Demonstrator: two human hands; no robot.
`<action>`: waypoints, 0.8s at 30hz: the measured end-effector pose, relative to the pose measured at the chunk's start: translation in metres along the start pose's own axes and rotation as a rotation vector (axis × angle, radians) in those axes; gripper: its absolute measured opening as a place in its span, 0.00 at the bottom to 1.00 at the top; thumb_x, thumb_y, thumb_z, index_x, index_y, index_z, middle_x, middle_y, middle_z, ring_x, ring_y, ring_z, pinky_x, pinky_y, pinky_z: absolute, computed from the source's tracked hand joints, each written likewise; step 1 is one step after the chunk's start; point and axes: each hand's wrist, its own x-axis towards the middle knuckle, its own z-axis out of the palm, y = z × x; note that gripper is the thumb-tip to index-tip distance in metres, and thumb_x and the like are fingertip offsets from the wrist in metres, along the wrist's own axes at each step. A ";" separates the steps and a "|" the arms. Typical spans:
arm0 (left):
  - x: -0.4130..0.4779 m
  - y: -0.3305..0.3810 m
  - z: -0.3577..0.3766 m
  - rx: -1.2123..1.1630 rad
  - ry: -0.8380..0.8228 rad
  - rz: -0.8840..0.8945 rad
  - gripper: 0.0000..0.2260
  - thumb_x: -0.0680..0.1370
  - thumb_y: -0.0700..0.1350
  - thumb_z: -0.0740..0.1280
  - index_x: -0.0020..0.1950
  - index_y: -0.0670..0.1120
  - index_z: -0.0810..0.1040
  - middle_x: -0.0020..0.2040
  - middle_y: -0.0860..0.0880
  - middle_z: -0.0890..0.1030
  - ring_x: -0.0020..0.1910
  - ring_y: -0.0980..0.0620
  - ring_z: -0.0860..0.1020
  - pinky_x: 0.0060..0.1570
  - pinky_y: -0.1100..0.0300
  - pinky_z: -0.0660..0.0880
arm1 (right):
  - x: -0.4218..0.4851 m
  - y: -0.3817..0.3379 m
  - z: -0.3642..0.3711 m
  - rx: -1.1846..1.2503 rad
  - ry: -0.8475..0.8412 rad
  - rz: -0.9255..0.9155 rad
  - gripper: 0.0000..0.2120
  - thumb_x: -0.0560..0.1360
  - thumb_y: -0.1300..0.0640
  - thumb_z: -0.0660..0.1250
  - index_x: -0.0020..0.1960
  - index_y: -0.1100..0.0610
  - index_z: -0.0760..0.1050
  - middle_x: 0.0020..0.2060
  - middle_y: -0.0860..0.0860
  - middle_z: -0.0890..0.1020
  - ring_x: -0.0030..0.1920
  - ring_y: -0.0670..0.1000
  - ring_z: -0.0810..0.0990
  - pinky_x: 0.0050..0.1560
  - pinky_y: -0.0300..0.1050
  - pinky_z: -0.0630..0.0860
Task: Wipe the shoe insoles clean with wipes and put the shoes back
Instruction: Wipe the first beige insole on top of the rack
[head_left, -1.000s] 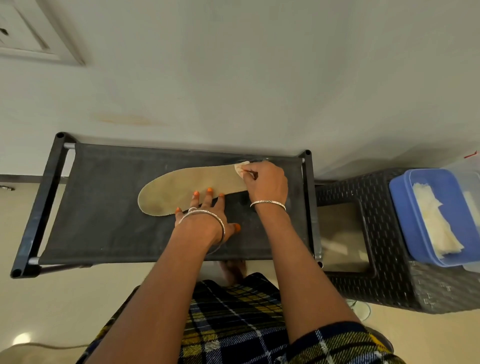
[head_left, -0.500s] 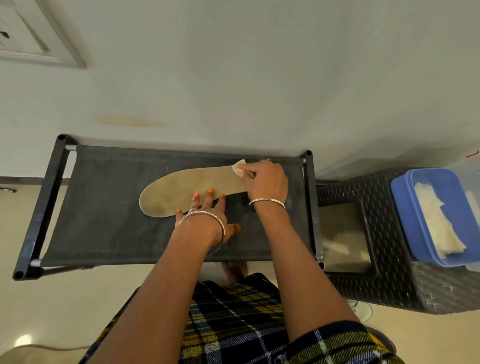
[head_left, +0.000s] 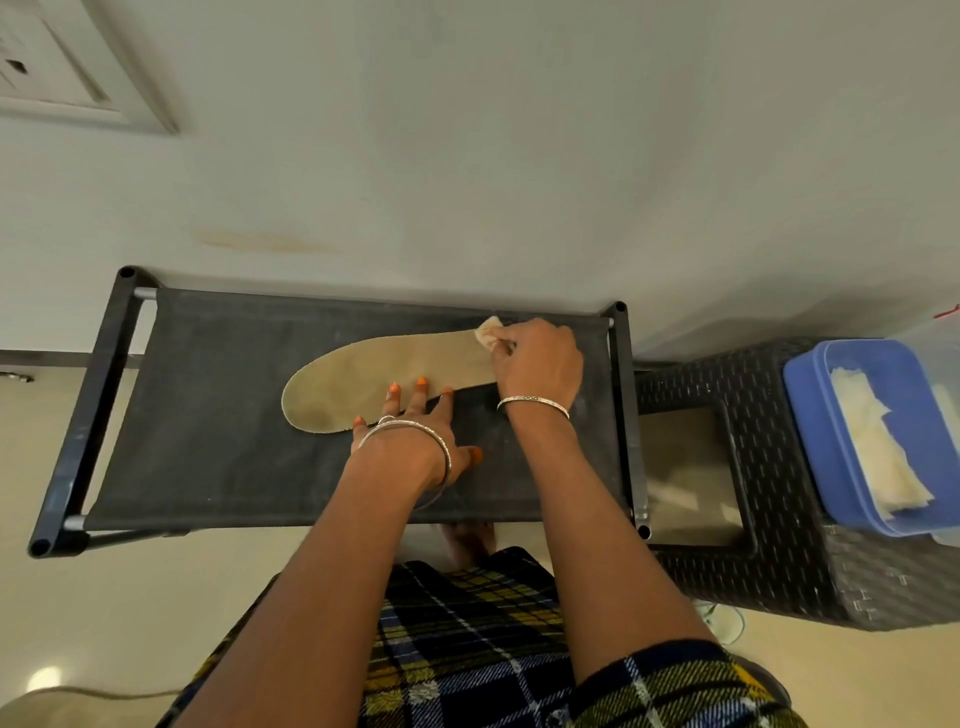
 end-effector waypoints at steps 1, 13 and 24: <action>0.000 0.000 0.000 0.001 0.000 0.001 0.36 0.80 0.63 0.57 0.79 0.56 0.38 0.78 0.52 0.34 0.77 0.44 0.35 0.74 0.35 0.46 | 0.001 0.002 -0.002 -0.053 0.029 0.067 0.10 0.79 0.51 0.66 0.53 0.51 0.84 0.47 0.52 0.84 0.52 0.55 0.77 0.44 0.47 0.72; -0.002 -0.001 -0.001 0.000 0.000 0.007 0.37 0.79 0.63 0.57 0.79 0.55 0.39 0.78 0.51 0.34 0.77 0.44 0.35 0.73 0.35 0.46 | 0.003 0.011 -0.013 0.071 -0.008 0.077 0.08 0.76 0.53 0.70 0.52 0.52 0.85 0.48 0.52 0.86 0.48 0.54 0.83 0.45 0.43 0.77; 0.000 -0.003 -0.002 0.010 -0.008 0.014 0.36 0.80 0.63 0.57 0.79 0.55 0.39 0.78 0.51 0.34 0.77 0.44 0.35 0.73 0.35 0.46 | 0.015 0.020 -0.014 0.050 -0.210 0.183 0.08 0.71 0.53 0.73 0.50 0.52 0.85 0.46 0.53 0.85 0.47 0.56 0.84 0.44 0.43 0.78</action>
